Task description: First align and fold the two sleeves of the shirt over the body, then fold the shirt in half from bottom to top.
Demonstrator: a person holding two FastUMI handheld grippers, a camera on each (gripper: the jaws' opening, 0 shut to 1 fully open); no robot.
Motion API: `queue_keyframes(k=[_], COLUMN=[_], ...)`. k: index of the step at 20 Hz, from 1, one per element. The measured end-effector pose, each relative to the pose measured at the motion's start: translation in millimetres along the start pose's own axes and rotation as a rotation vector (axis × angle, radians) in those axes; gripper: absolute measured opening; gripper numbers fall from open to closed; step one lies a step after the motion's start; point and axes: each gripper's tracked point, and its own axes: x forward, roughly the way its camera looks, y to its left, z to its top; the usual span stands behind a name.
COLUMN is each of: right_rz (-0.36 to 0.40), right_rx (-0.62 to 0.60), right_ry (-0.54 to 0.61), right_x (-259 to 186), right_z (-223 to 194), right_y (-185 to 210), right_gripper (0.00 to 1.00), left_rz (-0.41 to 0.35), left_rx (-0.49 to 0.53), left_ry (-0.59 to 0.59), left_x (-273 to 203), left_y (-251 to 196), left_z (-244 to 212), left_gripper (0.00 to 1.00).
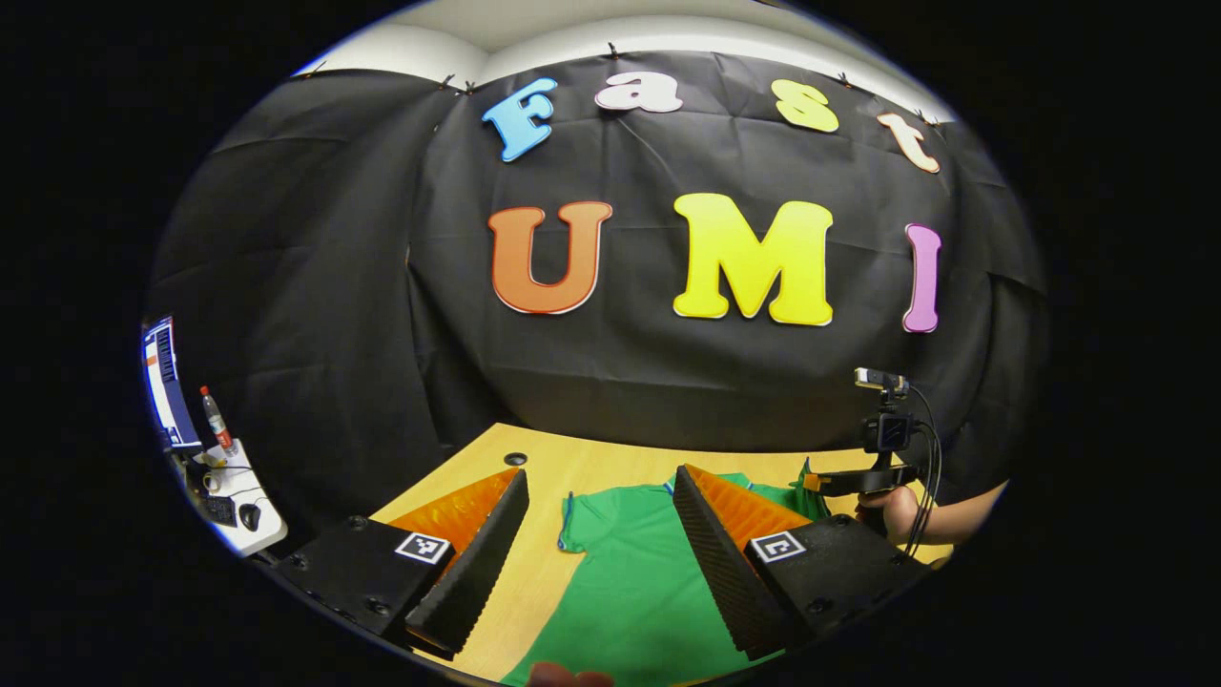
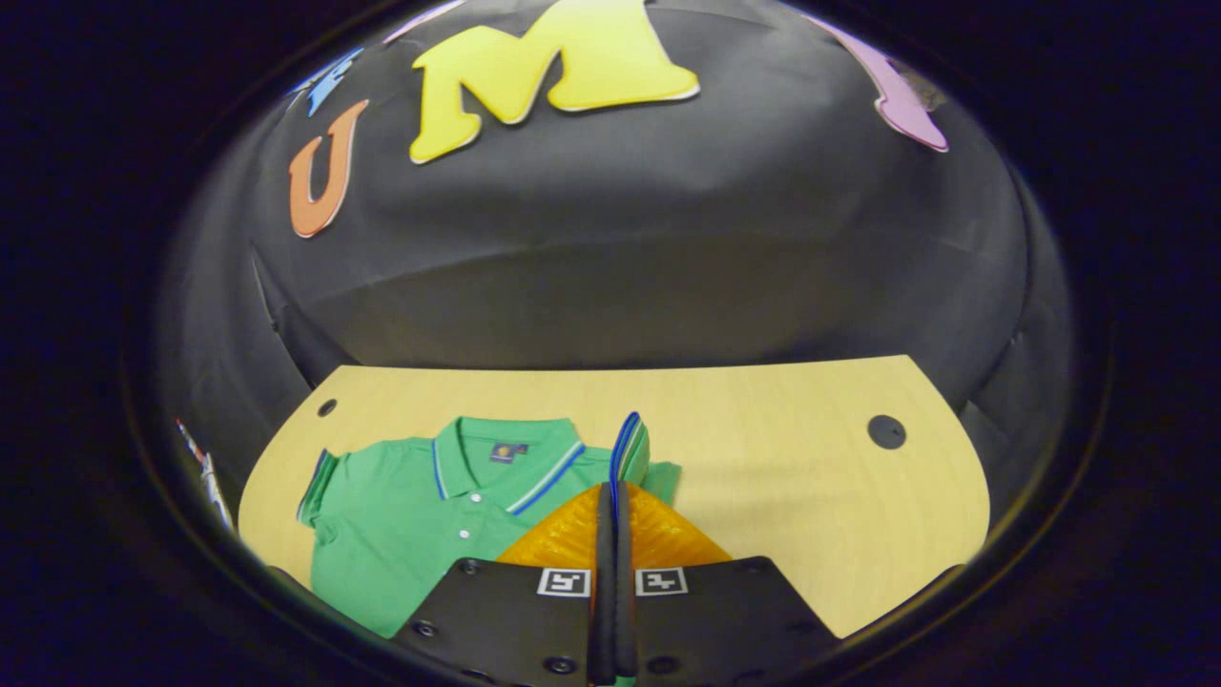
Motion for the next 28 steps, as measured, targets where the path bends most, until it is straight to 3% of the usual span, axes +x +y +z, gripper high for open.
queue_keyframes(k=[5,6,10,11,14,17,18,21,22,24,28], right_rz=[0.071,0.084,0.086,0.079,0.058,0.042,0.045,0.036,0.033,0.022,-0.008], right_rx=[-0.024,-0.020,-0.008,0.005,-0.011,-0.053,-0.066,-0.099,-0.106,-0.115,-0.106], right_ry=[0.074,0.072,0.047,0.040,-0.022,-0.093,-0.116,-0.181,-0.198,-0.224,-0.244], right_x=[22,21,3,-7,-41,-92,-111,-167,-185,-219,-275], right_z=[-18,-17,-7,-4,16,35,40,53,53,52,46], right_y=[53,62,64,61,52,49,50,53,55,57,58], right_gripper=[0.05,0.12,0.78,0.88,0.91,0.91,0.88,0.92,0.88,0.96,0.90], left_rz=[0.076,0.089,0.091,0.081,0.033,-0.066,-0.086,-0.131,-0.143,-0.181,-0.216], left_rx=[-0.040,-0.041,-0.071,-0.083,-0.088,-0.074,-0.070,-0.073,-0.077,-0.076,-0.110], left_ry=[0.023,0.022,0.015,0.014,0.006,0.008,0.018,0.058,0.071,0.103,0.168], left_x=[-20,-22,-29,-28,-22,-16,-11,15,24,42,82], left_y=[34,41,50,48,42,33,35,40,42,43,48], left_z=[-5,-5,-3,-2,-2,-5,-9,-25,-32,-47,-79], left_gripper=[0.98,0.98,0.99,0.99,0.98,0.98,0.98,0.98,0.99,0.99,0.99])
